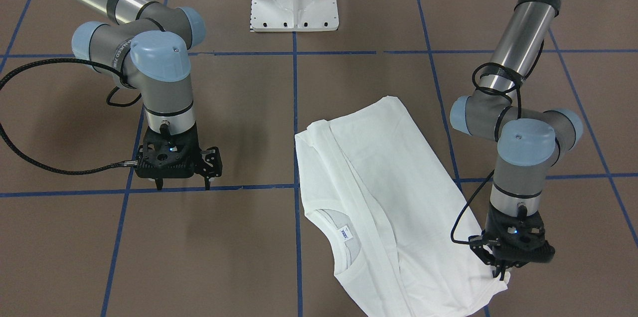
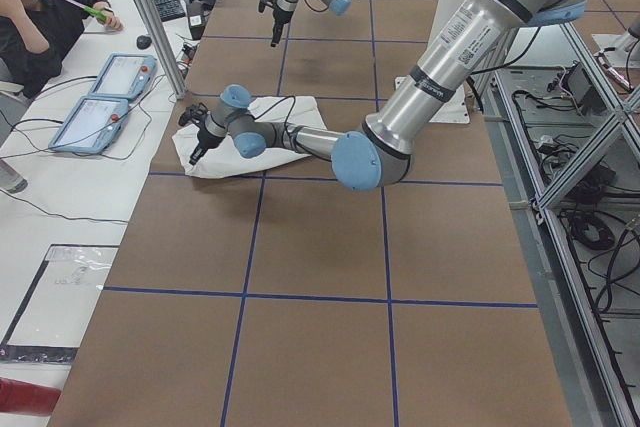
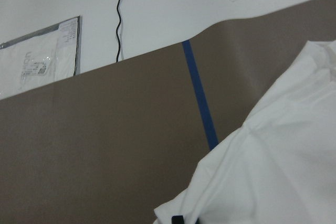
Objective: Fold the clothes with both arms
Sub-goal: 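Push the folded shirt away from the robot with the left gripper, then reach the right gripper over the shirt to the collar area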
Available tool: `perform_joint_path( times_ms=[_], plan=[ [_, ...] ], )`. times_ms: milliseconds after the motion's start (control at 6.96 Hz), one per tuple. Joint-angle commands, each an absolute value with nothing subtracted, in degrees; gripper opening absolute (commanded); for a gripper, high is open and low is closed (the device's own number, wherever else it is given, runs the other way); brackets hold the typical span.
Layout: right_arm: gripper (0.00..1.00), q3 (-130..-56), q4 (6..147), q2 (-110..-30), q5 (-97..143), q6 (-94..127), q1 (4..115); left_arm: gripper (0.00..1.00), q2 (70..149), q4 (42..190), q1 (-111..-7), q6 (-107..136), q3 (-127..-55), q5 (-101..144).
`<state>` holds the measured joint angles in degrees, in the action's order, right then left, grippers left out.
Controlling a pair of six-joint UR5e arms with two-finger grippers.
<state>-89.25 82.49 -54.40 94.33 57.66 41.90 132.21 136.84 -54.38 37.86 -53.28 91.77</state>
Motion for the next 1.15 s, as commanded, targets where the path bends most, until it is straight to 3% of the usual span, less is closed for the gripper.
perform_joint_path(
  times_ms=[0,144,431,575,718,1006],
  plan=[
    [1.0,-89.0,82.5,-53.1,94.3,58.9,41.0,1.0,130.7,143.6,-55.0,36.7,-52.7,92.1],
    [1.0,-86.9,82.7,-49.9,94.3,63.4,40.9,1.0,130.5,143.9,-55.3,34.6,-52.9,92.1],
    [0.98,-72.0,82.2,-35.1,91.7,78.0,37.6,1.0,127.8,144.0,-55.5,34.6,-57.0,93.0],
    [0.93,-64.0,72.4,-31.2,88.9,83.3,35.2,1.0,126.3,144.1,-55.5,34.6,-59.5,93.0],
    [0.89,-56.6,64.9,-28.2,85.6,86.2,33.2,1.0,126.2,144.0,-55.4,34.7,-59.7,93.1],
    [0.83,-52.7,61.2,-27.7,81.9,86.5,30.3,1.0,126.2,144.0,-55.2,35.0,-59.8,93.0]
  ],
)
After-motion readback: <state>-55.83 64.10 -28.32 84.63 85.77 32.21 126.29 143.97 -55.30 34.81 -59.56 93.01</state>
